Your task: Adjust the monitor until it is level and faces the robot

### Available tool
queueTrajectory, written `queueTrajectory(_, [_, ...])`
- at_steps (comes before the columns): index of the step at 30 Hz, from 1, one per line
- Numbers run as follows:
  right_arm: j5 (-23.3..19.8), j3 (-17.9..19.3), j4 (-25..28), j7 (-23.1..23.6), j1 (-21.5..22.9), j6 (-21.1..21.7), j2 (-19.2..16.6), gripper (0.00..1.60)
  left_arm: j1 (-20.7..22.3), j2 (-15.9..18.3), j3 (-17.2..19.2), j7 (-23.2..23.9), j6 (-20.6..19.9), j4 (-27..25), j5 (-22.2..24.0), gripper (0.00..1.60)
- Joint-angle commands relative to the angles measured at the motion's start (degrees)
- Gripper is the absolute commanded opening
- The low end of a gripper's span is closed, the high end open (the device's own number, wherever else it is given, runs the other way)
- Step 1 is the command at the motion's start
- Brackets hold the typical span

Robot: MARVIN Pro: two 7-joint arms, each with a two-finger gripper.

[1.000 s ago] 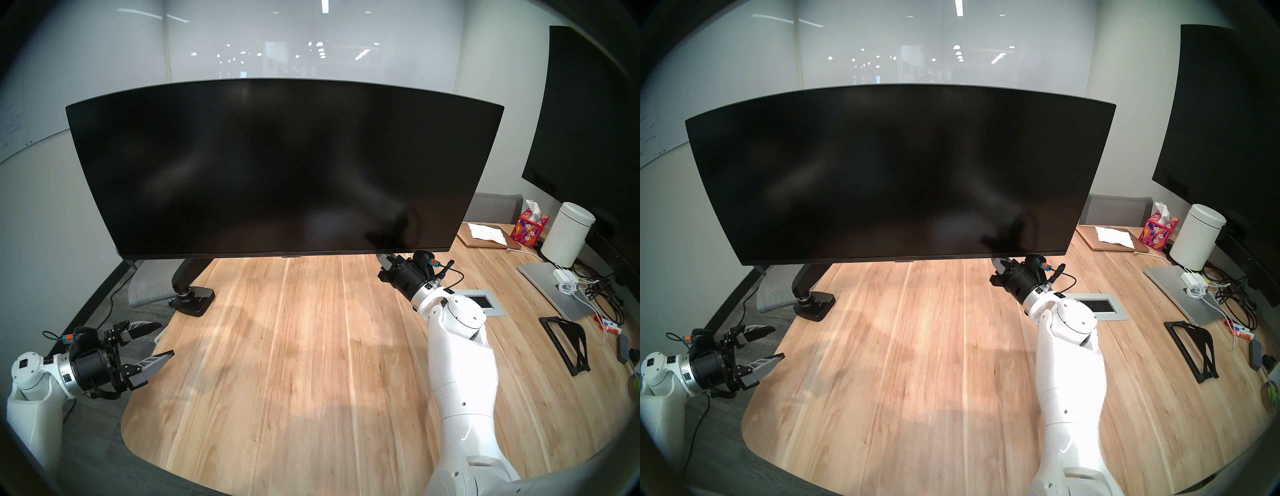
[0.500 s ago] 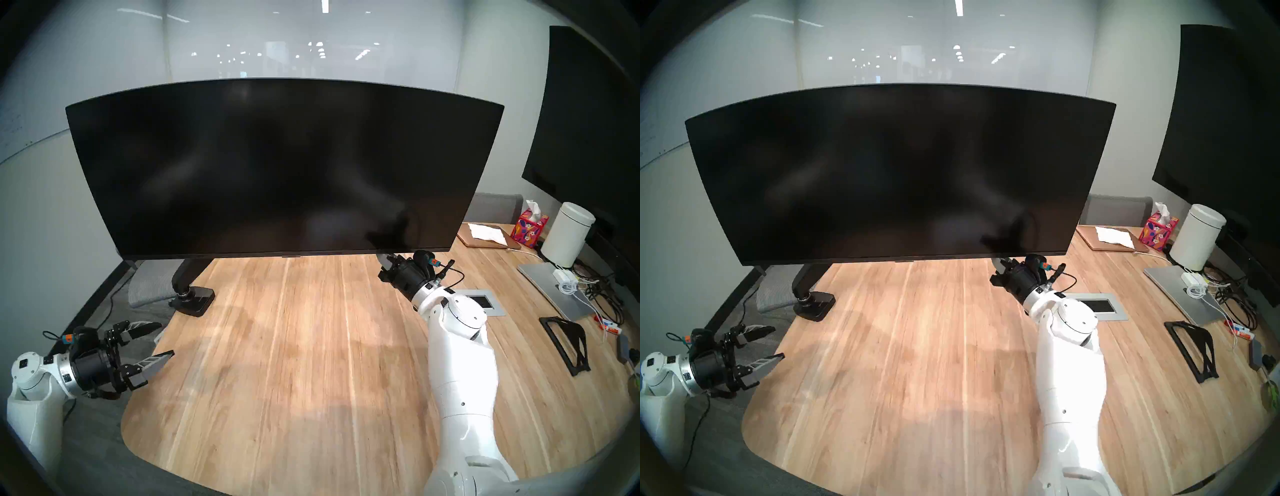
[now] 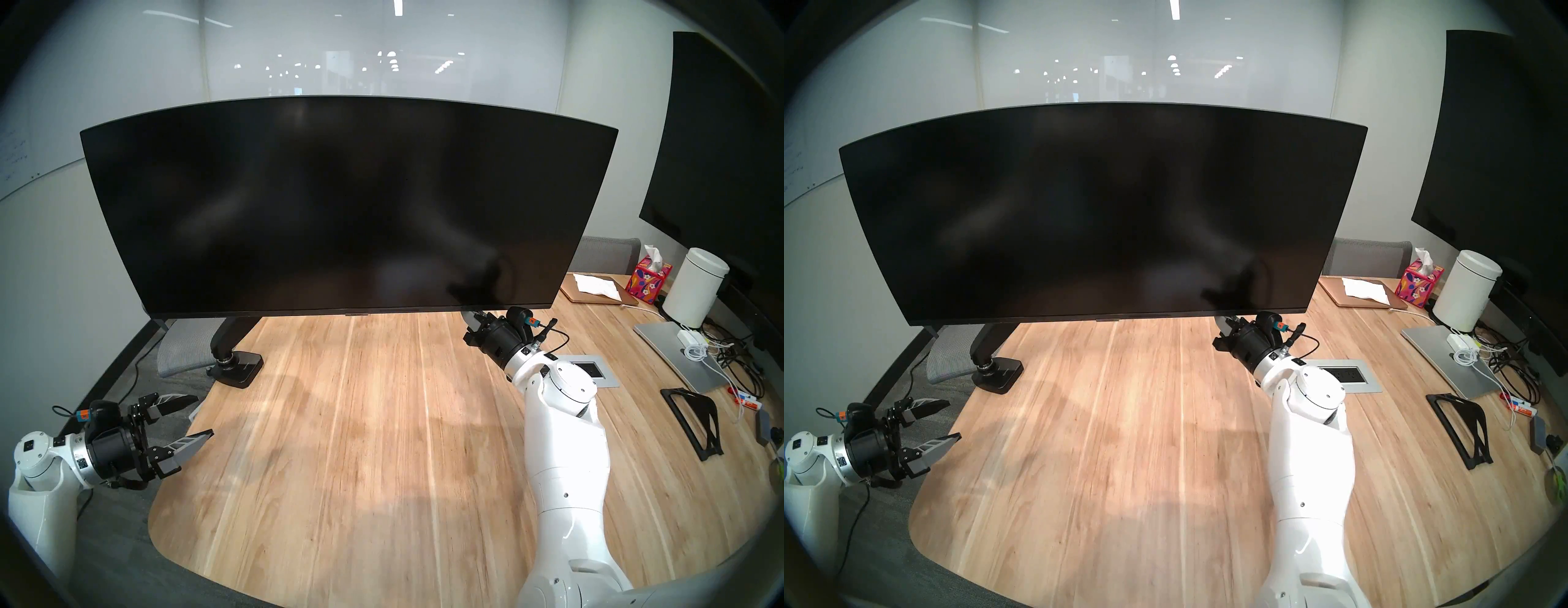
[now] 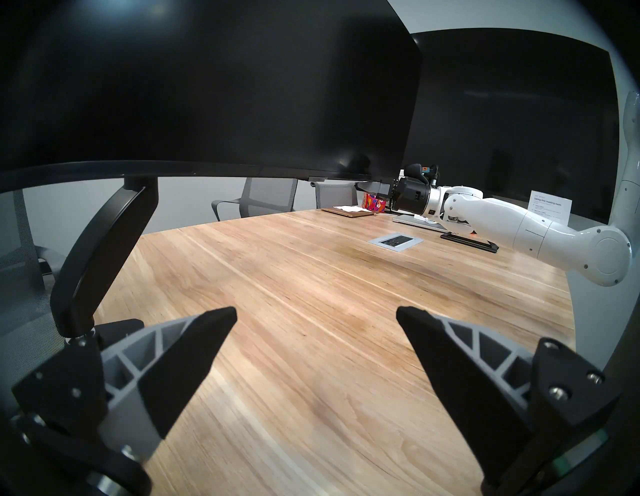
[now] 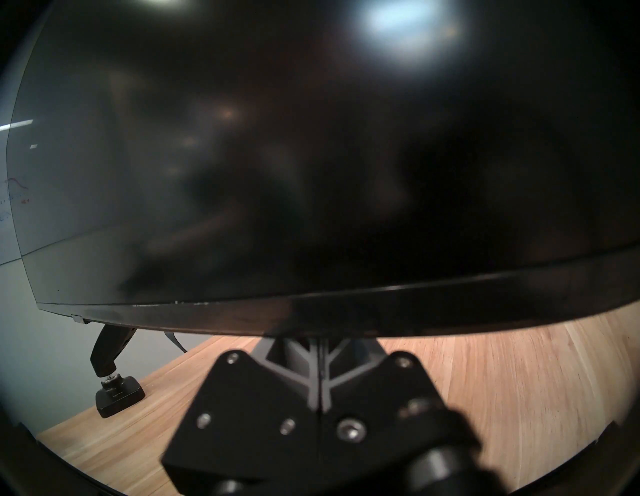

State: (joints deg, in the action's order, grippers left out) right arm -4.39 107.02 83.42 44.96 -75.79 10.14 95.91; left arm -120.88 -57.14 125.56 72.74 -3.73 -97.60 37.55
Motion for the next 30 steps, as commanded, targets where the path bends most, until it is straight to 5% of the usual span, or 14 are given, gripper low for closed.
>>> queueTrajectory(1, [-1.66, -0.11, 3.71, 0.67, 3.08, -1.22, 0.99, 0.00, -0.02, -0.07, 0.32, -0.01, 0.01, -0.47, 0.18, 1.60])
queueTrajectory(30, [-1.82, -2.55, 1.27, -3.16, -2.43, -0.53, 0.30, 0.00, -0.12, -0.16, 0.42, -0.11, -0.08, -0.64, 0.19, 1.60])
